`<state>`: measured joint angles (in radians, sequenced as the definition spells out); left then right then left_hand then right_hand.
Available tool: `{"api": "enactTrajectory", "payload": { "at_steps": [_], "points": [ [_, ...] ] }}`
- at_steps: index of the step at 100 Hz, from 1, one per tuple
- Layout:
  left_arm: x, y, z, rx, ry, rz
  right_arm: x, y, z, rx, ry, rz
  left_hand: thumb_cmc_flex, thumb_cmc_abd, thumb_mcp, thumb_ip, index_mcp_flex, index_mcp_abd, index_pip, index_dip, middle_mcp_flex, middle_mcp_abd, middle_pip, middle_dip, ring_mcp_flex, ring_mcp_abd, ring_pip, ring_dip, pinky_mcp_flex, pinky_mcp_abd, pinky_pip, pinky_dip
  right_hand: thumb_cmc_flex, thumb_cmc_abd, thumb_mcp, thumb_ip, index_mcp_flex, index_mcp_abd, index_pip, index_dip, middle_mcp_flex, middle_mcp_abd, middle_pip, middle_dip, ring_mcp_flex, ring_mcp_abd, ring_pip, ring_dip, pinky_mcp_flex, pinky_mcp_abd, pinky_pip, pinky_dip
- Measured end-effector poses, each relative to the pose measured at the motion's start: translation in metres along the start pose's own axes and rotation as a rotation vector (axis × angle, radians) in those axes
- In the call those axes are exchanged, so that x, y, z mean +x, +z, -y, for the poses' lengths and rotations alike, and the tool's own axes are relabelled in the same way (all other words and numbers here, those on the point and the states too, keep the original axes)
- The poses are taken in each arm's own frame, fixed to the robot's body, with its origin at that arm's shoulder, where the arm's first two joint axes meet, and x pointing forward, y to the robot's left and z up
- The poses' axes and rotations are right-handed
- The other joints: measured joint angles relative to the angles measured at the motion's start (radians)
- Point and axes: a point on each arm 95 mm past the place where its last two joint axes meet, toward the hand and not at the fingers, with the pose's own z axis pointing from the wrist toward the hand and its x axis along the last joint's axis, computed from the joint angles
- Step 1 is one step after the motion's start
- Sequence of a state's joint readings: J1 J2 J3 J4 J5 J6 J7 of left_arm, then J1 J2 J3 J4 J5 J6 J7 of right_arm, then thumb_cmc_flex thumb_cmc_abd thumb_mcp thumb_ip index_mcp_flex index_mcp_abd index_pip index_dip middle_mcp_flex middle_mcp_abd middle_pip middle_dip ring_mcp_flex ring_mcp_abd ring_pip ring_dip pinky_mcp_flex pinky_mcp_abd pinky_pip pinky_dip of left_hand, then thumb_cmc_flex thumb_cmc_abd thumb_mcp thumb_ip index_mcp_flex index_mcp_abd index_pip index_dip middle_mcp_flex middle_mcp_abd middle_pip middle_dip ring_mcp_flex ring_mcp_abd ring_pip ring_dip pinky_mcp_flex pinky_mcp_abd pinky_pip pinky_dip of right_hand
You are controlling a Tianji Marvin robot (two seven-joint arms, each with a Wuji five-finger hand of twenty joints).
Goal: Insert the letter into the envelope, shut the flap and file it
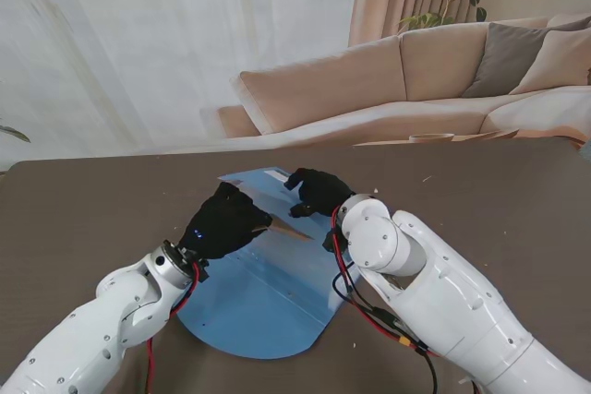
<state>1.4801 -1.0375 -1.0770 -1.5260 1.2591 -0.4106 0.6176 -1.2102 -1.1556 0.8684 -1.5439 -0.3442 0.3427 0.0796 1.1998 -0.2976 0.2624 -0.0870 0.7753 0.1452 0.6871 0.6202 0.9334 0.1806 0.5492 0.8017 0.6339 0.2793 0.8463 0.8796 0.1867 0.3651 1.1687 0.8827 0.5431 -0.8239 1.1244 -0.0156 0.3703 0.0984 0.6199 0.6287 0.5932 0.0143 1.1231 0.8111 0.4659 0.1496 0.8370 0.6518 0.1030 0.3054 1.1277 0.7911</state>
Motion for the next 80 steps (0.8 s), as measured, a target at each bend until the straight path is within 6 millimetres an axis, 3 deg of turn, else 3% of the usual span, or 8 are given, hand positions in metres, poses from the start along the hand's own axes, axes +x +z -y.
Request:
{"api": "enactTrajectory", "payload": {
  "at_steps": [25, 40, 51, 59, 73, 80],
  "points": [
    [0.006, 0.010, -0.002, -0.047, 0.044, -0.005, 0.002, 0.001, 0.000, -0.002, 0.005, -0.010, 0.000, 0.000, 0.000, -0.001, 0.000, -0.008, 0.000, -0.025, 0.000, -0.003, -0.014, 0.000, 0.000, -0.010, -0.014, -0.007, 0.000, -0.003, 0.000, -0.011, 0.000, 0.000, 0.000, 0.000, 0.000, 0.000, 0.002, -0.002, 0.000, 0.000, 0.000, 0.000, 0.000, 0.000, 0.000, 0.011, 0.001, 0.000, 0.000, 0.001],
    [0.010, 0.014, -0.005, -0.087, 0.055, 0.008, 0.002, 0.001, 0.000, -0.002, 0.006, -0.012, -0.014, -0.002, 0.003, -0.001, -0.024, -0.038, 0.028, -0.062, 0.000, -0.032, -0.109, 0.050, -0.002, -0.033, -0.042, -0.024, -0.001, -0.004, -0.004, -0.023, 0.000, 0.000, 0.000, 0.000, 0.009, 0.000, 0.003, -0.002, 0.007, 0.000, -0.002, -0.001, 0.000, 0.000, 0.000, 0.011, 0.001, 0.000, 0.001, 0.002],
    [0.012, 0.016, -0.008, -0.135, 0.064, 0.016, 0.003, 0.000, 0.000, -0.003, 0.006, -0.013, -0.066, -0.054, 0.091, -0.001, -0.057, -0.080, 0.039, -0.069, 0.000, -0.058, -0.186, 0.082, -0.038, -0.051, -0.079, -0.026, -0.014, -0.007, -0.027, -0.034, 0.000, 0.000, 0.000, 0.000, 0.009, 0.000, 0.004, -0.009, 0.010, 0.000, -0.005, -0.002, 0.005, 0.000, 0.000, 0.013, 0.001, 0.000, 0.001, 0.002],
    [0.012, 0.017, -0.010, -0.174, 0.071, 0.021, 0.003, 0.000, 0.000, -0.003, 0.006, -0.013, -0.114, -0.090, 0.140, -0.001, -0.092, -0.098, 0.041, -0.069, -0.021, -0.068, -0.187, 0.090, -0.050, -0.062, -0.104, -0.029, -0.026, -0.025, -0.044, -0.034, 0.000, 0.000, 0.000, 0.000, 0.009, 0.000, 0.004, -0.009, 0.010, 0.000, -0.005, -0.002, 0.005, 0.000, 0.000, 0.013, 0.001, 0.000, 0.001, 0.002],
    [0.014, 0.016, -0.010, -0.221, 0.066, 0.034, 0.005, 0.000, 0.000, -0.005, 0.007, -0.015, -0.292, -0.127, 0.301, -0.008, -0.179, -0.083, -0.088, -0.062, -0.231, -0.072, -0.045, -0.109, -0.129, -0.077, -0.175, -0.051, -0.065, -0.035, -0.106, -0.034, 0.000, 0.000, 0.000, 0.000, 0.009, 0.000, 0.005, -0.009, 0.010, 0.000, -0.005, -0.002, 0.005, 0.000, 0.000, 0.013, 0.001, 0.000, 0.001, 0.003],
    [0.013, 0.013, -0.007, -0.231, 0.062, 0.044, 0.005, -0.001, -0.001, -0.006, 0.008, -0.015, -0.360, -0.127, 0.357, -0.008, -0.215, -0.064, -0.127, -0.085, -0.287, -0.083, -0.028, -0.183, -0.158, -0.083, -0.208, -0.062, -0.086, -0.035, -0.130, -0.034, 0.001, 0.000, 0.000, 0.000, 0.009, 0.000, 0.005, -0.009, 0.010, 0.000, -0.005, -0.002, 0.005, 0.000, 0.000, 0.013, 0.001, 0.001, 0.001, 0.003]
  ]
}}
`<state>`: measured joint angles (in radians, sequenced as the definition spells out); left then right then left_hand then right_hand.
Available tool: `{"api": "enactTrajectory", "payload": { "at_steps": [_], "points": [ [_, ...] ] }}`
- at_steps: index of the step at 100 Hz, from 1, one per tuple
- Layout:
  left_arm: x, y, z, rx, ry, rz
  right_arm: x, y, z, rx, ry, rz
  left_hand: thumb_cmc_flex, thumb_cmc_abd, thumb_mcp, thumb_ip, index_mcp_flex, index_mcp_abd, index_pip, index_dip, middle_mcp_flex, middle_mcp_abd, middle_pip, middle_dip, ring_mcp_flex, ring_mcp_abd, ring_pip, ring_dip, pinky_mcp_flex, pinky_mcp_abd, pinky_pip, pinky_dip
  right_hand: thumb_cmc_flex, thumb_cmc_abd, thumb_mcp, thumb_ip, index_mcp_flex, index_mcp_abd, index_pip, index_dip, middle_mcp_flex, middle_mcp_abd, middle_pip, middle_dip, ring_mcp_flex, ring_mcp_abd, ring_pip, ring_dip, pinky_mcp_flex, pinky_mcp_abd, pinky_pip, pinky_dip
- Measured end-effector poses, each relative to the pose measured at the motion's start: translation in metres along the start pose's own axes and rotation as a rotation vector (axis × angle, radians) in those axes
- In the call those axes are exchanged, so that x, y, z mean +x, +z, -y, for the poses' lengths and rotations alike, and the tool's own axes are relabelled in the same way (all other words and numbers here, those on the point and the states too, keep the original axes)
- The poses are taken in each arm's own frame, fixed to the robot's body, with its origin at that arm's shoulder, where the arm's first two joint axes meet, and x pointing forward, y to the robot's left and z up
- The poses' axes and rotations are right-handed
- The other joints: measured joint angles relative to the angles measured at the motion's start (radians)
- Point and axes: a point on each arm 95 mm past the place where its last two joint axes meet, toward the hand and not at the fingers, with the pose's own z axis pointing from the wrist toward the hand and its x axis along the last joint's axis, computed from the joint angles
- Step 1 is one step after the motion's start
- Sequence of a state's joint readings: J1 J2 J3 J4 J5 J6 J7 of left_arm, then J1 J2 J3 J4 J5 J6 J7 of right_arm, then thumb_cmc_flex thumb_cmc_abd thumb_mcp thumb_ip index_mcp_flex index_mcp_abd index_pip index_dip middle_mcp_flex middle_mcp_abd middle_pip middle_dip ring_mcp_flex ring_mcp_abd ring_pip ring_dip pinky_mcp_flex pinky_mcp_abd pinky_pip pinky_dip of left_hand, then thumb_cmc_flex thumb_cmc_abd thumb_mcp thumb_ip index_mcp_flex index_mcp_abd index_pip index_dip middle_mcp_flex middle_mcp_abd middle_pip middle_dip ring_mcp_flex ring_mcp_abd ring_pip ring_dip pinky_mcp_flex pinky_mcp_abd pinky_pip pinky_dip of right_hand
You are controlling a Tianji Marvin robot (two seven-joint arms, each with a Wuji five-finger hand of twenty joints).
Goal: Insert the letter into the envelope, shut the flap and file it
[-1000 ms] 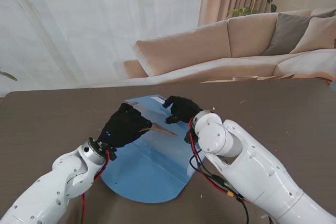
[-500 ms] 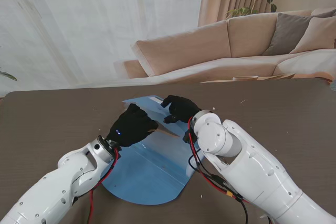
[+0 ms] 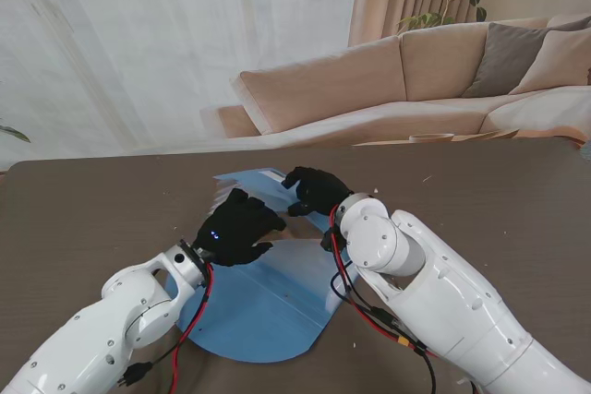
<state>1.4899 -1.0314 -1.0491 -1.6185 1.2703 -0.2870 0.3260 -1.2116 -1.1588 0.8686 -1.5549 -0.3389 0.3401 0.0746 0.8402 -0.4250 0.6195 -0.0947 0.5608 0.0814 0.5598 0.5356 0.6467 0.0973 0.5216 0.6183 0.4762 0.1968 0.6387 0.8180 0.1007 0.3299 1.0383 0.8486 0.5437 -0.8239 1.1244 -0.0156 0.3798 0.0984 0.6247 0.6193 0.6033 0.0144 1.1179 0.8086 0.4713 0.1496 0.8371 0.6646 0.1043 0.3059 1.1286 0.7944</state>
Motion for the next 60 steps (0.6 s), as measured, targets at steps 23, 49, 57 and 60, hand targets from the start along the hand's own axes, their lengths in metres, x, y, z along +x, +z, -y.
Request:
{"api": "enactTrajectory", "payload": {
  "at_steps": [23, 49, 57, 60],
  "points": [
    [-0.003, -0.009, 0.004, 0.025, 0.028, -0.013, 0.002, -0.002, -0.001, -0.003, 0.007, 0.004, 0.177, -0.014, -0.126, -0.001, 0.093, -0.046, 0.167, 0.063, 0.149, 0.000, -0.066, 0.244, 0.006, -0.001, 0.011, 0.004, -0.002, -0.001, -0.023, 0.000, 0.001, 0.000, 0.000, 0.000, 0.000, 0.000, 0.001, 0.000, 0.000, 0.000, 0.000, 0.000, 0.000, 0.000, 0.000, 0.000, 0.000, 0.000, 0.000, 0.000],
    [0.001, -0.004, 0.000, 0.027, 0.058, 0.020, 0.005, -0.004, -0.001, -0.004, 0.009, 0.000, 0.235, -0.021, -0.137, -0.001, 0.176, -0.080, 0.252, 0.070, 0.290, -0.007, -0.085, 0.329, 0.083, 0.004, 0.114, 0.040, 0.037, -0.002, 0.016, 0.012, 0.001, 0.000, 0.000, 0.000, 0.000, 0.000, 0.002, 0.000, 0.000, 0.000, 0.000, 0.000, 0.001, 0.000, 0.000, 0.000, 0.009, 0.000, 0.011, 0.008],
    [0.004, 0.001, -0.002, 0.009, 0.058, 0.015, 0.005, -0.004, -0.001, -0.004, 0.009, -0.001, 0.235, -0.021, -0.145, -0.001, 0.176, -0.080, 0.253, 0.070, 0.290, -0.007, -0.085, 0.329, 0.083, 0.004, 0.117, 0.046, 0.037, -0.002, 0.019, 0.012, 0.002, 0.000, 0.001, 0.000, 0.000, 0.000, 0.002, 0.000, 0.000, 0.000, 0.000, 0.000, 0.001, 0.000, 0.000, 0.000, 0.010, 0.001, 0.011, 0.008],
    [0.005, 0.003, -0.003, 0.000, 0.057, 0.015, 0.005, -0.004, -0.001, -0.004, 0.009, -0.002, 0.237, -0.021, -0.145, -0.001, 0.176, -0.080, 0.253, 0.070, 0.290, -0.007, -0.085, 0.329, 0.083, 0.005, 0.117, 0.046, 0.038, -0.002, 0.025, 0.012, 0.002, 0.000, 0.002, 0.000, 0.000, 0.000, 0.002, 0.000, 0.000, 0.000, 0.000, 0.000, 0.001, 0.000, 0.000, 0.000, 0.010, 0.001, 0.011, 0.009]
  ]
}}
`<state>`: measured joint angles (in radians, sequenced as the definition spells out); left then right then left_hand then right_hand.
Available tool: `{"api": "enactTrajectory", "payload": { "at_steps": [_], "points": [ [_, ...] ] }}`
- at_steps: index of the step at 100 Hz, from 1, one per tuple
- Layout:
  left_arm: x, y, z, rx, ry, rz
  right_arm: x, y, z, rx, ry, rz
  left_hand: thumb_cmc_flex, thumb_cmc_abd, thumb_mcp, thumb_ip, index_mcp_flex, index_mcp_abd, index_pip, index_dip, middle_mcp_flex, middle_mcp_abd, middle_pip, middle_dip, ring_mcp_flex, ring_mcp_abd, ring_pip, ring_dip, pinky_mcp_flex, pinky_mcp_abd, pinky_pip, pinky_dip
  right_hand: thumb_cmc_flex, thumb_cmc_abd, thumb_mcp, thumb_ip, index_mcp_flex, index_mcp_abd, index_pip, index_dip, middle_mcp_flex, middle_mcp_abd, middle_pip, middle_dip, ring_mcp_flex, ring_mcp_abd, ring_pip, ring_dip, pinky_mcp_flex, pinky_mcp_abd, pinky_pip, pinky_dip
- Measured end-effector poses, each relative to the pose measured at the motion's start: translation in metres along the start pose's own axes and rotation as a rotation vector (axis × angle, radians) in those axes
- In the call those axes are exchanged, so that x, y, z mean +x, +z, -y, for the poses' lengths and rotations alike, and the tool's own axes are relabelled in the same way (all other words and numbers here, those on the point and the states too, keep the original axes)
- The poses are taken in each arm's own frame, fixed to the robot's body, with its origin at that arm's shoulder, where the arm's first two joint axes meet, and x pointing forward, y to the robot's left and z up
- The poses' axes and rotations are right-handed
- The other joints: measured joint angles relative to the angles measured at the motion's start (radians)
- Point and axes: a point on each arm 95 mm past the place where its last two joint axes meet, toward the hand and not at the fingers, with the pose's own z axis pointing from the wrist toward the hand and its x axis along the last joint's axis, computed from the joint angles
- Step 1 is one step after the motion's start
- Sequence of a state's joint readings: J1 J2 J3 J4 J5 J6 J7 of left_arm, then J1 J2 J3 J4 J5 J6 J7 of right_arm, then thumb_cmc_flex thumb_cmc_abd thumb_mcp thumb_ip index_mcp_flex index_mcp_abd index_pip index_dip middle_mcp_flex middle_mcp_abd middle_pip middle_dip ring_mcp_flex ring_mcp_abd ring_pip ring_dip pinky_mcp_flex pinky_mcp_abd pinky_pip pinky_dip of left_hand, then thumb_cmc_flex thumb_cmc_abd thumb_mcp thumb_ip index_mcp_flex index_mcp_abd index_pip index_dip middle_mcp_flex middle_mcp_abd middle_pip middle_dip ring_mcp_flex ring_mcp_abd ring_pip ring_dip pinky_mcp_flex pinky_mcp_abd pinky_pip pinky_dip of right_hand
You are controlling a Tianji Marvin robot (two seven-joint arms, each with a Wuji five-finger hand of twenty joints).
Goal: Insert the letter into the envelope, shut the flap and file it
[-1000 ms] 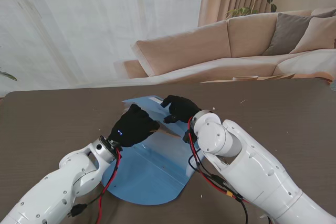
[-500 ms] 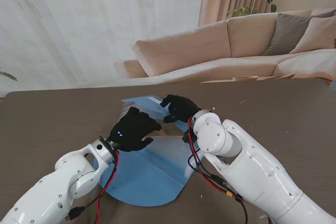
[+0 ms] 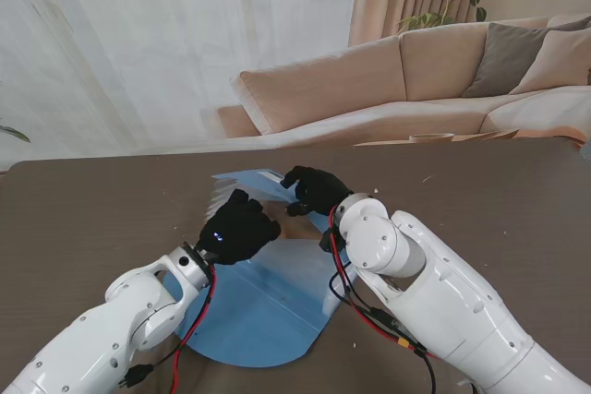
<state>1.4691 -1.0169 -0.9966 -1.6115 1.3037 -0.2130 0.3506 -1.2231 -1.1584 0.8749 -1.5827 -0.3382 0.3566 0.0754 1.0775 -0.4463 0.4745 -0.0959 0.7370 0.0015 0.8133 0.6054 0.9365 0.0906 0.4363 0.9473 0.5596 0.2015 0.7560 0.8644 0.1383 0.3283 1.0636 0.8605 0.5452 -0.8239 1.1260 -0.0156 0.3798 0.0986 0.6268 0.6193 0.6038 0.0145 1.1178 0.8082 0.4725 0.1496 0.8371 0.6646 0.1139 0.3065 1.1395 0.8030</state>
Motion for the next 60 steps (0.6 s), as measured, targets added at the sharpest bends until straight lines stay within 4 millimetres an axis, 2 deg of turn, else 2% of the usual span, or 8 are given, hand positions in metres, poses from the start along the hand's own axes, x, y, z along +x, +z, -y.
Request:
{"api": "enactTrajectory", "payload": {
  "at_steps": [22, 46, 53, 60],
  "points": [
    [0.005, 0.013, -0.007, -0.060, 0.016, 0.019, 0.001, 0.000, 0.001, 0.005, 0.006, -0.005, 0.008, 0.000, -0.001, 0.000, 0.000, 0.000, 0.003, -0.010, 0.000, 0.000, 0.002, 0.000, 0.009, 0.000, 0.010, 0.000, 0.009, 0.000, 0.004, 0.000, 0.009, 0.000, 0.000, 0.000, 0.000, 0.002, 0.000, 0.000, 0.000, 0.008, 0.000, 0.000, 0.000, 0.000, 0.000, 0.000, 0.000, 0.000, 0.000, 0.000],
    [0.006, 0.017, -0.011, -0.085, -0.001, 0.030, 0.000, 0.000, 0.003, 0.009, 0.006, -0.004, 0.008, 0.000, -0.001, 0.000, 0.000, 0.001, 0.007, -0.028, -0.001, 0.000, 0.001, -0.015, 0.009, 0.000, -0.003, 0.000, 0.009, 0.000, 0.004, 0.000, 0.009, 0.000, 0.000, 0.000, 0.000, 0.002, 0.001, 0.000, 0.000, 0.008, 0.000, 0.000, 0.000, 0.000, 0.000, 0.000, 0.000, 0.000, 0.000, 0.000],
    [0.006, 0.016, -0.011, -0.100, -0.007, 0.034, 0.000, 0.000, 0.003, 0.010, 0.006, -0.002, -0.021, 0.000, -0.003, 0.000, 0.009, -0.001, -0.045, -0.048, -0.016, 0.000, -0.034, -0.057, 0.008, 0.000, -0.034, -0.005, 0.004, 0.000, 0.004, 0.000, 0.010, 0.000, 0.000, 0.000, 0.000, 0.002, 0.001, 0.000, 0.000, 0.008, 0.000, 0.000, 0.000, 0.000, 0.000, 0.000, 0.000, 0.000, 0.000, 0.000],
    [0.004, 0.014, -0.009, -0.120, -0.018, 0.037, 0.001, 0.000, 0.003, 0.010, 0.004, 0.000, -0.052, 0.000, -0.013, 0.000, -0.015, 0.011, -0.125, -0.064, -0.102, -0.001, -0.020, -0.148, -0.017, 0.000, -0.075, -0.028, -0.011, -0.001, -0.003, 0.000, 0.010, 0.000, 0.000, 0.000, 0.000, 0.002, 0.002, 0.000, 0.000, 0.008, 0.000, -0.001, 0.000, 0.000, 0.000, 0.000, 0.001, 0.000, 0.000, 0.000]
  ]
}}
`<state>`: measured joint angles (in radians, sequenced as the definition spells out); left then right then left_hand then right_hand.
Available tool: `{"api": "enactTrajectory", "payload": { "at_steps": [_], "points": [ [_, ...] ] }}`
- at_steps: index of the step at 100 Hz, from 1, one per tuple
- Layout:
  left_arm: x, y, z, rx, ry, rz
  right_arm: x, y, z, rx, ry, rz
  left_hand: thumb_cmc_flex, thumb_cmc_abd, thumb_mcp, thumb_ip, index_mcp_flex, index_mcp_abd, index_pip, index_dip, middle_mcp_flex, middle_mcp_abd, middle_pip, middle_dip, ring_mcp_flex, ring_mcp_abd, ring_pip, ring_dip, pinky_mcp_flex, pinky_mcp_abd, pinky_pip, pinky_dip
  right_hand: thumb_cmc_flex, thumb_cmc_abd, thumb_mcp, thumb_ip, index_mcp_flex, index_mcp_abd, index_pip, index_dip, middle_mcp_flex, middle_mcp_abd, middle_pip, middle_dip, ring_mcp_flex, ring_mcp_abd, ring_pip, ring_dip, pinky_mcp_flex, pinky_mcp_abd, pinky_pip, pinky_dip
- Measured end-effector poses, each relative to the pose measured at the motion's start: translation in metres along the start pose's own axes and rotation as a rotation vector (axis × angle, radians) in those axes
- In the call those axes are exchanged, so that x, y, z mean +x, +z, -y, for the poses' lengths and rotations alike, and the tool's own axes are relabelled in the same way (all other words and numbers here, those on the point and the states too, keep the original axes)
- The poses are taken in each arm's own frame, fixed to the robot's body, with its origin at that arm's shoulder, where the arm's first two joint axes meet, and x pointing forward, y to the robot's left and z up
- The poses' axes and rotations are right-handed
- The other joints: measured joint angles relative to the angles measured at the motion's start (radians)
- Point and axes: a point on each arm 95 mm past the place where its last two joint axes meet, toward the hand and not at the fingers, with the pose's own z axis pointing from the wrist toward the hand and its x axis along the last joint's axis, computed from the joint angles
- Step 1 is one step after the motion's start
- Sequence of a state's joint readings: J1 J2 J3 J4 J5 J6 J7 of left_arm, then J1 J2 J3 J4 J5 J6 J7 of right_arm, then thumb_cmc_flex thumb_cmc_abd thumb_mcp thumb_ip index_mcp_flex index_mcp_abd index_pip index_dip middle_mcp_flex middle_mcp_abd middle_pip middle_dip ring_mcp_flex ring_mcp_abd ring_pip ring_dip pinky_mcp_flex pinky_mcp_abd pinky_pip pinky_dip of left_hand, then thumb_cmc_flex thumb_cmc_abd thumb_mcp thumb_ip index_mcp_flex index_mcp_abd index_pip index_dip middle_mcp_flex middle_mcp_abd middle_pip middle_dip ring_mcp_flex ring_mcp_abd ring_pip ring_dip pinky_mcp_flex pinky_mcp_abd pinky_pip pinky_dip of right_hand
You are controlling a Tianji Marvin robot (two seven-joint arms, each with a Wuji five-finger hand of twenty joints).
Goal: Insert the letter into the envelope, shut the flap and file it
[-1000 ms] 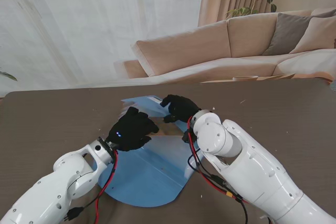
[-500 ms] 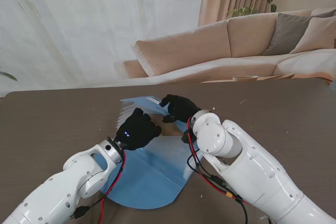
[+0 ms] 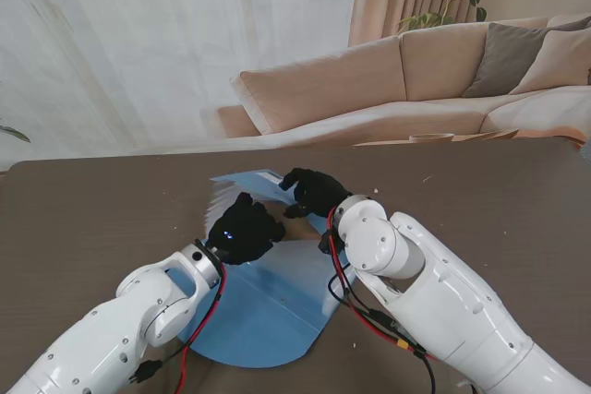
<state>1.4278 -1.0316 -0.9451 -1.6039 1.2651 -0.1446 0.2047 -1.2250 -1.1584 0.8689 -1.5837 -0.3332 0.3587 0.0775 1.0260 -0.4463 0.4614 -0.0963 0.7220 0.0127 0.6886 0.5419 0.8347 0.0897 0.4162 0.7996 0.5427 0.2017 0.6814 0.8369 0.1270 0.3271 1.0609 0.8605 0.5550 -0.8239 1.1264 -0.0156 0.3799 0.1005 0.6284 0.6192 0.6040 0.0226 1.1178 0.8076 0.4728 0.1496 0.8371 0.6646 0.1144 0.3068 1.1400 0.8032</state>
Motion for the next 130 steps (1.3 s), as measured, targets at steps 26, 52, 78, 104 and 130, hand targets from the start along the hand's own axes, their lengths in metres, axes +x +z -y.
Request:
{"api": "enactTrajectory", "payload": {
  "at_steps": [26, 52, 78, 104, 130],
  "points": [
    [-0.005, -0.014, 0.007, 0.024, -0.008, -0.013, 0.001, -0.003, 0.001, 0.002, -0.003, 0.009, -0.016, 0.000, -0.004, 0.000, 0.002, 0.010, -0.040, 0.007, -0.016, 0.000, 0.043, 0.009, -0.014, 0.000, -0.020, -0.008, -0.015, 0.000, -0.020, 0.000, 0.000, 0.000, 0.007, 0.000, 0.000, 0.000, 0.000, 0.000, 0.000, 0.000, -0.001, 0.000, 0.000, 0.000, 0.000, 0.000, 0.000, 0.000, 0.000, 0.000],
    [0.003, -0.002, -0.002, 0.017, 0.032, 0.018, 0.003, -0.005, 0.001, 0.001, -0.002, 0.003, 0.049, 0.001, 0.009, 0.000, 0.022, 0.020, 0.123, 0.033, 0.117, -0.001, 0.015, 0.134, 0.060, 0.001, 0.095, 0.092, 0.043, -0.001, 0.038, 0.002, 0.000, 0.000, 0.007, 0.000, 0.000, 0.000, 0.000, 0.000, 0.000, 0.000, -0.002, 0.000, 0.000, 0.000, 0.000, 0.000, 0.000, 0.000, 0.000, 0.000],
    [0.013, 0.011, -0.005, 0.008, 0.001, 0.023, 0.004, -0.005, 0.002, 0.003, 0.003, -0.008, 0.060, 0.001, 0.011, 0.000, 0.017, 0.023, 0.137, 0.032, 0.137, 0.018, 0.035, 0.134, 0.072, 0.015, 0.129, 0.106, 0.060, -0.001, 0.060, 0.011, 0.000, 0.000, 0.007, 0.000, 0.000, 0.000, 0.000, 0.000, 0.000, 0.000, -0.002, 0.000, 0.000, 0.000, 0.000, 0.000, 0.000, 0.000, 0.000, 0.000],
    [0.003, 0.006, 0.002, 0.003, -0.027, 0.044, 0.004, -0.005, 0.002, 0.003, -0.002, -0.006, 0.020, 0.001, 0.022, 0.000, 0.000, 0.022, 0.031, -0.004, 0.042, 0.017, -0.016, 0.022, 0.026, 0.015, 0.030, 0.010, 0.022, -0.001, 0.025, -0.013, 0.000, 0.000, 0.007, 0.000, 0.000, 0.000, 0.000, 0.000, 0.000, 0.000, -0.002, 0.000, 0.000, 0.000, 0.000, 0.000, 0.000, 0.000, 0.000, 0.000],
    [-0.013, -0.037, 0.024, 0.023, -0.100, 0.022, 0.002, -0.003, 0.008, 0.003, -0.044, -0.004, -0.094, 0.001, 0.021, 0.000, -0.022, 0.043, -0.117, 0.003, -0.115, 0.016, 0.060, -0.234, -0.050, 0.007, -0.080, -0.033, -0.035, -0.003, -0.057, -0.015, 0.000, 0.000, 0.008, 0.000, 0.000, 0.000, 0.000, 0.000, 0.000, 0.000, -0.002, 0.000, 0.000, 0.000, 0.000, 0.000, 0.000, 0.001, 0.000, 0.000]
  ]
}}
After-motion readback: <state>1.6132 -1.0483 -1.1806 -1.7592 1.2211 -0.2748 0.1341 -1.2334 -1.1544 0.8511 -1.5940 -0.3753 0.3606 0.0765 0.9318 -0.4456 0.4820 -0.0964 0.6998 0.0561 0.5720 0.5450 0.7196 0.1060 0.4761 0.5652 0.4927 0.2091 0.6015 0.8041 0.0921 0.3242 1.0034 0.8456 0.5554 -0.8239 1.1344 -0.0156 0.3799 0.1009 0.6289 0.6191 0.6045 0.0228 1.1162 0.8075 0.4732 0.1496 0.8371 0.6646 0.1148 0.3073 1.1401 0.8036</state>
